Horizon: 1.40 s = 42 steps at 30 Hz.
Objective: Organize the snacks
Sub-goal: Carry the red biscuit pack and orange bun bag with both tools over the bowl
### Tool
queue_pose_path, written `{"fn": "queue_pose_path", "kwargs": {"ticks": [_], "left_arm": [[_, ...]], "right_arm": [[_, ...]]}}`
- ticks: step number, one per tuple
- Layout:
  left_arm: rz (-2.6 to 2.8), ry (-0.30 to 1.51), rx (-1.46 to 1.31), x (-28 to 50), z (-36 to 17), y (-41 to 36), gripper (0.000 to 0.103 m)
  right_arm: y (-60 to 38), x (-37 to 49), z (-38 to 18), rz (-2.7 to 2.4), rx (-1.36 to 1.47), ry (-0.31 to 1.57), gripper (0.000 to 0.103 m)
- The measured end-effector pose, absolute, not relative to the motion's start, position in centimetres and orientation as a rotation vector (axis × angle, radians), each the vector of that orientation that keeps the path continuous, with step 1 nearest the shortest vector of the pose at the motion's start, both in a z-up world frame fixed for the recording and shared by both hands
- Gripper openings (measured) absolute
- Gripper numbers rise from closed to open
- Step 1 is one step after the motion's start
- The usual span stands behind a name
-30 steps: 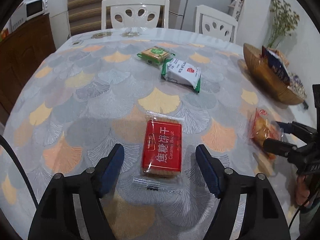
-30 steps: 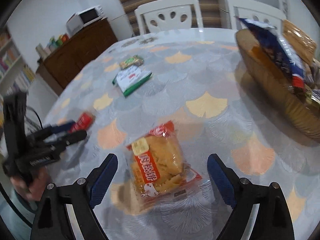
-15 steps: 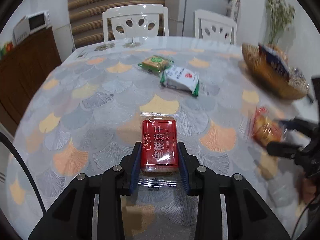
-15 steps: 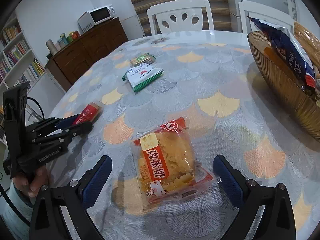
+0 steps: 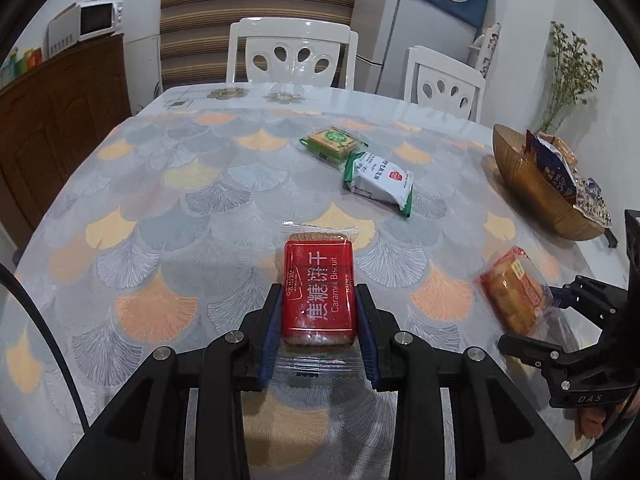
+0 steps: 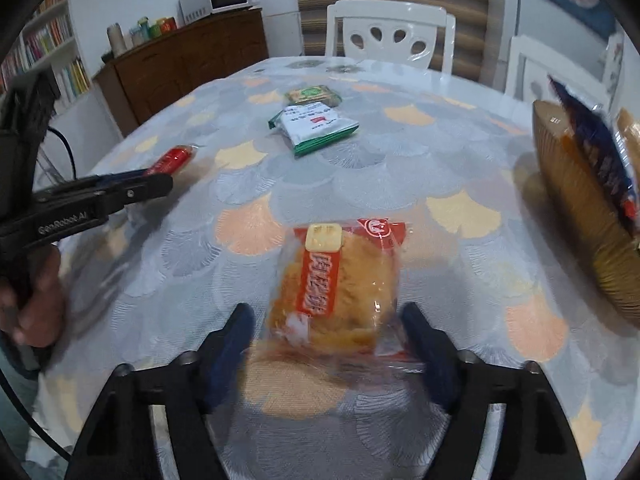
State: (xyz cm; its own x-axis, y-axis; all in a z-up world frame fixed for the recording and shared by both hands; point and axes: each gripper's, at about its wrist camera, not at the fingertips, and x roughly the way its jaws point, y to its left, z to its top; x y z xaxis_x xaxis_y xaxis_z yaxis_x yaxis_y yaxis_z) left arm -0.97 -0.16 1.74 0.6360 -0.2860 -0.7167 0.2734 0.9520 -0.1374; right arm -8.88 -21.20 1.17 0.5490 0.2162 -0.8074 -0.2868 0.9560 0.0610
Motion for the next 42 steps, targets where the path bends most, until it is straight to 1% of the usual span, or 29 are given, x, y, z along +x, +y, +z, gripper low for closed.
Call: {"fn": "queue_pose_path", "kwargs": {"ticks": [1,3,6,8,9,10,15,18,19,20,21,22,24,28,33,37,42], "left_arm": [[-0.317,0.821,-0.011,-1.0,1.7,-0.3,0.031],[-0.317,0.822,-0.010,-1.0,1.7,-0.3,0.031],[-0.317,0.826,-0.023,-0.9,1.7,0.0,0.031],[-0.319,0.826,-0.029,-0.9,1.6,0.1,0.031],[-0.322,0.826,-0.030,-0.9,1.6,0.1,0.031],[-0.323,0.826,-0.030,-0.9,1.6,0.1,0.031],[-0.305,0.825,-0.038,-0.8,1.6,0.3,0.031],[-0.299,0.818,-0.043,-0.9,1.7,0.4,0.031],[-0.296,0.818,-0.043,-0.9,1.7,0.3,0.031],[-0.296,0.819,-0.042,-0.9,1.6,0.3,0.031],[-0.295,0.820,-0.040,-0.9,1.6,0.3,0.031],[-0.288,0.822,-0.035,-0.9,1.6,0.2,0.031],[-0.242,0.830,-0.005,-1.0,1.6,-0.3,0.031],[-0.220,0.788,0.085,-2.1,2.5,-1.9,0.031],[-0.315,0.769,0.048,-2.3,4.7,-3.9,0.031],[-0.310,0.694,0.176,-2.6,7.2,-7.9,0.031],[-0.438,0.598,0.282,-2.6,10.6,-13.7,0.031]], "right_arm": [[-21.2,-9.0,1.2,0.290,-0.087,0.938,0.062],[-21.4,-8.9,1.2,0.287,-0.085,0.933,0.057],[-21.5,-8.9,1.2,0.293,-0.085,0.936,0.058],[-21.2,-8.8,1.2,0.318,-0.088,0.953,0.069],[-20.9,-8.7,1.2,0.324,-0.095,0.973,0.084],[-20.7,-8.8,1.3,0.322,-0.091,0.984,0.093],[-19.8,-8.2,1.9,0.270,-0.042,0.967,0.093],[-19.5,-6.3,0.7,0.123,-0.013,1.022,0.094],[-19.2,-6.2,0.9,0.093,-0.015,1.003,0.093],[-18.9,-6.2,1.0,0.084,-0.008,0.996,0.088],[-18.8,-6.3,1.1,0.070,-0.003,0.983,0.078],[-18.7,-6.6,1.2,0.057,-0.004,0.968,0.066],[-18.2,-7.4,1.4,0.051,-0.027,0.927,0.053],[-17.4,-9.5,2.2,0.050,-0.087,0.869,0.051],[-19.9,-10.7,2.9,0.076,0.015,0.877,0.051],[-23.1,-11.8,4.0,0.033,0.035,0.865,0.051],[-28.2,-13.0,6.3,-0.047,0.094,0.837,0.051]]}}
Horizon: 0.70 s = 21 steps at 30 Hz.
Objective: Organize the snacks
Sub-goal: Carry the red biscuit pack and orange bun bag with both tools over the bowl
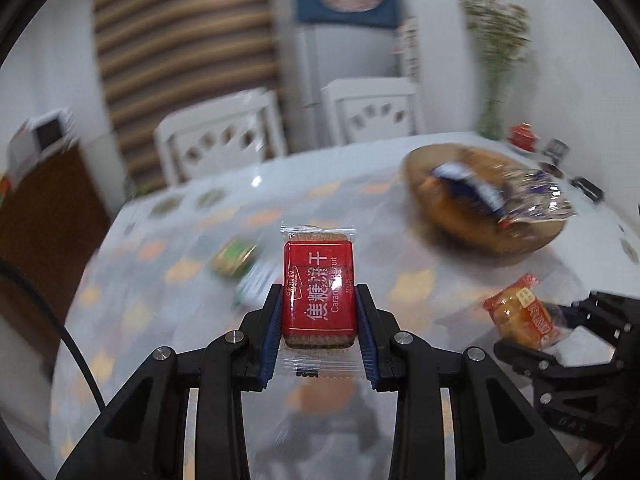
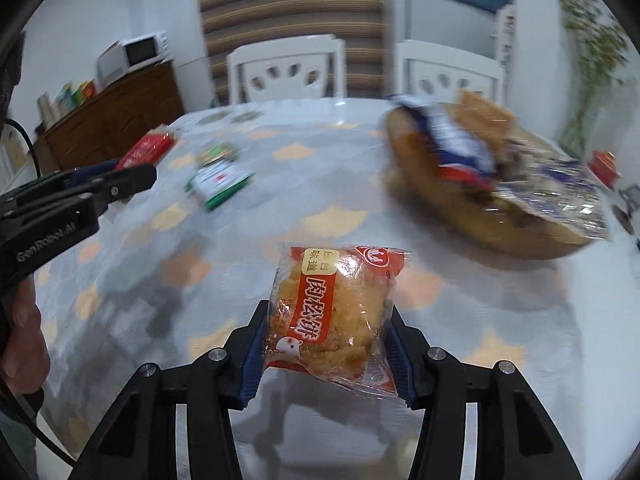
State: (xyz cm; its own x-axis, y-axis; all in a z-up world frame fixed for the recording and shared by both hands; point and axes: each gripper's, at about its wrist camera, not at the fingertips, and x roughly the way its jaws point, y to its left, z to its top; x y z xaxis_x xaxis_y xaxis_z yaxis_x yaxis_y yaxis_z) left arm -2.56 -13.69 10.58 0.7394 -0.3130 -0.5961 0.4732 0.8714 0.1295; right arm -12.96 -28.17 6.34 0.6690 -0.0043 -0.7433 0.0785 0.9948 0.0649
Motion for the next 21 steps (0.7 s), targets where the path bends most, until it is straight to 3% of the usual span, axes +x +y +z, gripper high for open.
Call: {"fn": "queue_pose_path", "kwargs": {"ticks": [5,10,21], "left_arm": [[-0.525,0.531,0.341,0.2,13.6,-19.2,0.031],[-0.704,0.623,0.169,5.8,16.0,-23.3,0.031],[-0.818,0.727,0.066,11.6,15.0,-30.9,0.032]], "right_arm": [[-34.2,-13.0,10.7,-0.147,0.163,0.749,0.051],[-40.0,-11.9,15.2,-0.281,0.224,0.640,0.051],[-46.8,-4.0,19.3,-0.429,0.299,0.602,0.051]]}}
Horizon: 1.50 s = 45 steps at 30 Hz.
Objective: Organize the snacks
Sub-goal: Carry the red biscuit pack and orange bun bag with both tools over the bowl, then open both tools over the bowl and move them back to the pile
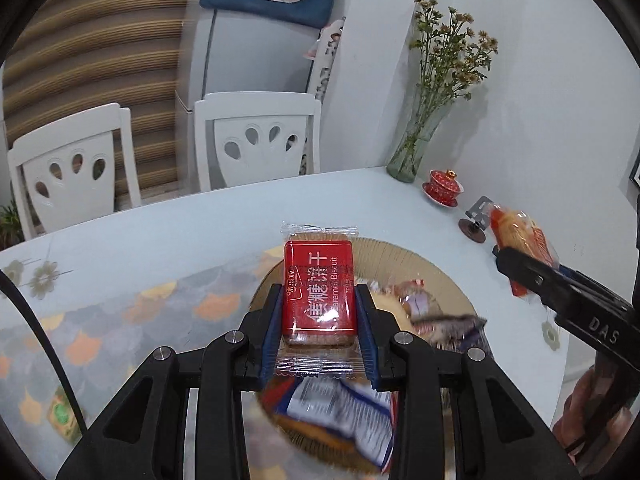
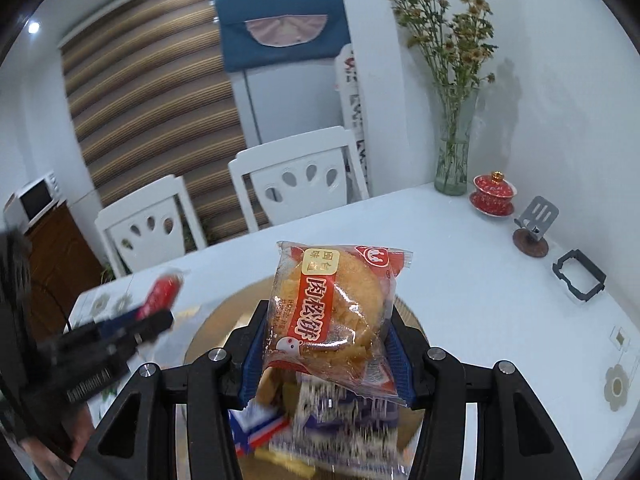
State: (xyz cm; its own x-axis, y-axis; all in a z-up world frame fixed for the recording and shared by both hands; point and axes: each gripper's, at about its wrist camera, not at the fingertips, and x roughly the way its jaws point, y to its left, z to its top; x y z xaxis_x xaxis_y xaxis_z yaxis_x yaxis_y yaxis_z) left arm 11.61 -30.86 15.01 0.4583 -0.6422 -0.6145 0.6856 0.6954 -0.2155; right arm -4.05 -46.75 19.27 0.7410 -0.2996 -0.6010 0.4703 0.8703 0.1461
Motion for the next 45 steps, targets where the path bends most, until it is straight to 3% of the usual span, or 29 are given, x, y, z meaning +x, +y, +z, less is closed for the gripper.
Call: {"fn": "queue_pose_path", "kwargs": {"ticks": [1,3,4,5,12,21,27,31,35,38,43,44,45], "left_arm": [[-0.824,0.731,0.071,11.8,15.0,-31.5,0.032],[-0.830,0.753,0.072,12.1,14.8,-32.0,0.053],[-0.821,0.747,0.071,12.1,14.7,-32.2,0.056],[-0.804,0.733,0.077,12.1,14.8,-32.0,0.057],[-0.738,0.714,0.067,11.6,15.2,-26.4,0.057],[-0.467,0.653,-0.033,9.0,17.0,-9.0,0.057],[-0.223,0.691,-0.025,6.4,11.6,1.3,0.057],[-0.158,0.814,-0.030,5.9,4.5,4.2,0.055],[-0.127,0.872,-0.067,5.4,1.4,5.2,0.041],[-0.152,0.777,-0.131,4.4,2.1,6.3,0.043],[-0.176,0.842,-0.192,5.5,0.8,7.1,0.043],[-0.168,0.841,-0.202,5.4,0.7,7.2,0.045],[-0.155,0.848,-0.212,5.4,0.6,7.4,0.054]], "right_arm": [[-47.1,-3.3,19.3,-0.431,0.295,0.607,0.054],[-47.6,-2.2,18.8,-0.429,0.280,0.624,0.066],[-47.7,-1.6,18.5,-0.436,0.266,0.638,0.072],[-47.7,-1.2,18.0,-0.448,0.254,0.664,0.072],[-46.9,-3.0,16.5,-0.407,0.324,0.666,0.072],[-37.1,-6.3,19.0,-0.099,0.287,0.608,0.072],[-26.2,-7.0,15.9,0.057,0.081,0.675,0.072],[-22.2,-6.2,10.9,0.129,0.035,0.749,0.072],[-20.5,-4.7,6.2,0.143,-0.042,0.780,0.072],[-20.7,-3.9,3.6,0.132,-0.080,0.792,0.072],[-22.0,-2.5,1.7,0.142,-0.020,0.886,0.072],[-22.1,-2.6,1.7,0.145,-0.014,0.889,0.072],[-22.1,-2.6,1.8,0.145,-0.012,0.891,0.072]]}}
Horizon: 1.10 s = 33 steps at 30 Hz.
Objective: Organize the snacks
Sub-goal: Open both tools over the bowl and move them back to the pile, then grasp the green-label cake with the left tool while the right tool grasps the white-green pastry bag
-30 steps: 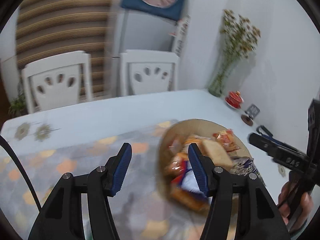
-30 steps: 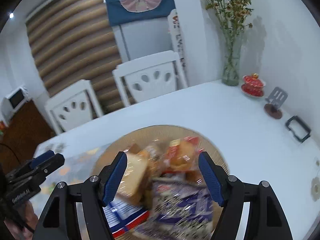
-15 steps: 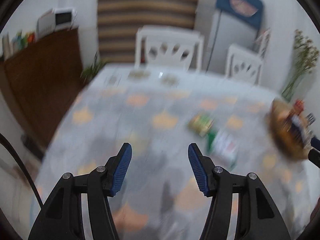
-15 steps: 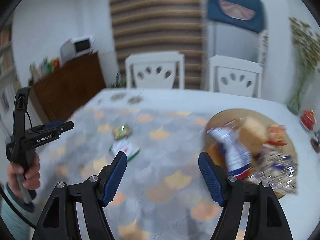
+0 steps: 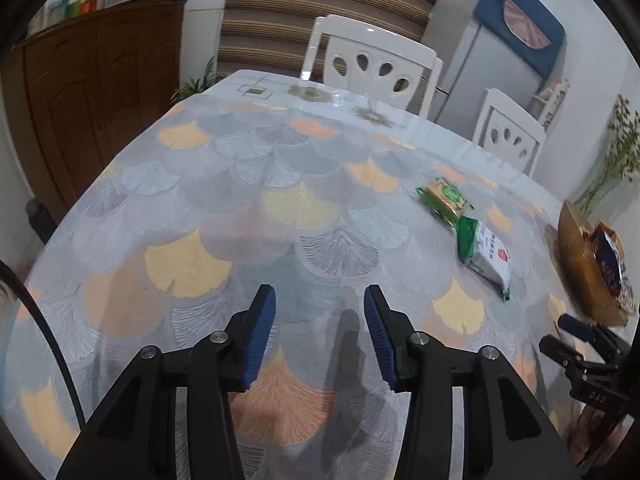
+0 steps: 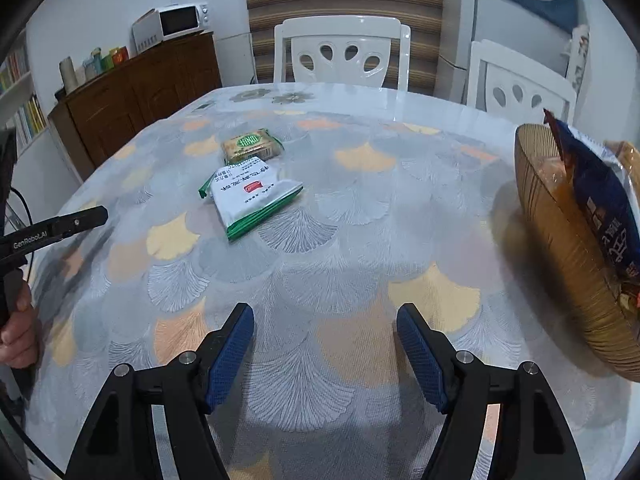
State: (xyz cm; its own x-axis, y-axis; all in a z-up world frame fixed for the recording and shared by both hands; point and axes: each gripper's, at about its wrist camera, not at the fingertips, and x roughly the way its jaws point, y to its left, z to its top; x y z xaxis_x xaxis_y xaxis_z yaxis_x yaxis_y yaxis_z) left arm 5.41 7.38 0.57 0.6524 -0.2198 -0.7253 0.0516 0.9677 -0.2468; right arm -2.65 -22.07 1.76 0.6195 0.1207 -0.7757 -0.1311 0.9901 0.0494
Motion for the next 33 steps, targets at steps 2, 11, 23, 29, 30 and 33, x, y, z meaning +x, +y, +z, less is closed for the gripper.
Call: {"fn": "queue_pose_path", "kwargs": {"ticks": [2,11,23,29,30,33], "left_arm": [[-0.149,0.846,-0.230,5.4,0.6,7.5,0.058],[-0.131,0.846,-0.239,5.2,0.7,7.8,0.077],[-0.228,0.901,-0.130,7.2,2.6,5.5,0.077],[-0.423,0.876,0.049,12.1,4.7,0.3,0.077],[-0.450,0.881,0.082,13.3,4.3,-0.7,0.077],[-0.536,0.914,0.122,15.9,3.3,-2.7,0.077]], "right_arm": [[-22.0,-2.6,1.7,0.143,-0.019,0.893,0.072],[-22.0,-2.2,1.7,0.165,-0.002,0.906,0.079],[-19.9,-1.1,1.9,0.296,-0.091,1.009,0.093],[-17.9,2.6,3.4,0.372,-0.186,0.939,0.093],[-18.0,3.3,3.3,0.387,-0.168,0.933,0.093],[-17.8,5.6,2.9,0.435,-0.129,0.938,0.093]]}}
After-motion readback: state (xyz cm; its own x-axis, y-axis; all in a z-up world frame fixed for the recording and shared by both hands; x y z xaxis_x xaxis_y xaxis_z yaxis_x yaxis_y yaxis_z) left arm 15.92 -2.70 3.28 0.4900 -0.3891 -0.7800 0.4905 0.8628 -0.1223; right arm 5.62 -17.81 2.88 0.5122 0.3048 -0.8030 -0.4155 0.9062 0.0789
